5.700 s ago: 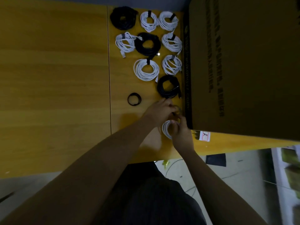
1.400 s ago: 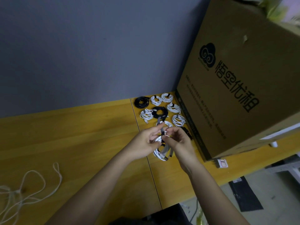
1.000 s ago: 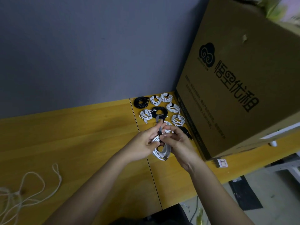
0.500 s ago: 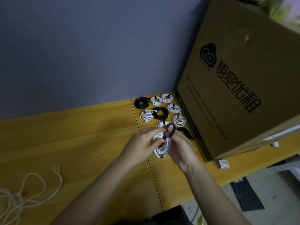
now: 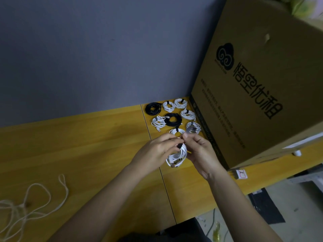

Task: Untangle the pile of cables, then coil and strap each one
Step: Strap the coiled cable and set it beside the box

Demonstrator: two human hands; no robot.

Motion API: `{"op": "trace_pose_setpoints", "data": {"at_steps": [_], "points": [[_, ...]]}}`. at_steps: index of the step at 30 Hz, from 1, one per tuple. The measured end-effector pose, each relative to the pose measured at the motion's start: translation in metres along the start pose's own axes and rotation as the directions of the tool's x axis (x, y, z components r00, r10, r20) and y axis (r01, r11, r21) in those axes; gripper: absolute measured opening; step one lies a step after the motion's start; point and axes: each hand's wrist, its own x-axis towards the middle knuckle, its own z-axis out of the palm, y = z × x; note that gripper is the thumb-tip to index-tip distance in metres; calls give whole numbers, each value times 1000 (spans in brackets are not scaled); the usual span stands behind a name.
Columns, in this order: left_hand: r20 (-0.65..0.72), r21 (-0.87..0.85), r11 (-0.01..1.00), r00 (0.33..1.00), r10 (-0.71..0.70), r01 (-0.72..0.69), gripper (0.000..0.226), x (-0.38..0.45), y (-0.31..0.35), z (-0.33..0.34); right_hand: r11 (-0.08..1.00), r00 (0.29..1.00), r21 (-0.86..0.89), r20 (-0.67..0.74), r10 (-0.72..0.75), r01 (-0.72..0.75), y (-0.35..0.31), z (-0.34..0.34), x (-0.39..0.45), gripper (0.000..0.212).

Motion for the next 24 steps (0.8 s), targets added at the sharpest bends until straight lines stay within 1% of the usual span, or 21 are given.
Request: {"op": "trace_pose_setpoints", "data": {"at_steps": [2,5,7,11,13,14,15,18,21,24], "points": [[5,19,999,1000,26,-26,25,1,3,1,998,996,-39,-72,-44,41,-2,2,1,14],[29,-4,1000,999,13,-13,21,3,4,0,986,980,-128,-151,-126,107,-6,1,5,14],[19,-5,1000,1000,22,-22,19,5,5,0,987,973,-122,-192,-128,105,-8,1,6,15],[15,-12,997,997,72,-72,18,9,7,-1,994,973,-99,-217,-73,53,-11,4,7,22],[11,-26,996,996,86,-86,19,9,5,0,990,975,-121,-199,-98,75,-13,4,7,26],[-9,-40,997,998,65,-66,20,8,4,2,984,974,-143,-188,-130,104,-14,4,7,25],[-42,-67,998,999,15,-18,20,8,4,4,976,969,-169,-180,-168,138,-15,3,6,22],[-137,-178,968,970,-202,177,19,9,6,11,945,944,-230,-181,-276,233,-14,3,4,12],[-146,-233,934,940,-308,270,19,13,8,15,905,920,-319,-178,-349,282,-14,2,2,9],[-123,-291,894,914,-387,340,17,17,9,14,824,897,-451,-103,-430,343,-16,-2,0,9]]}}
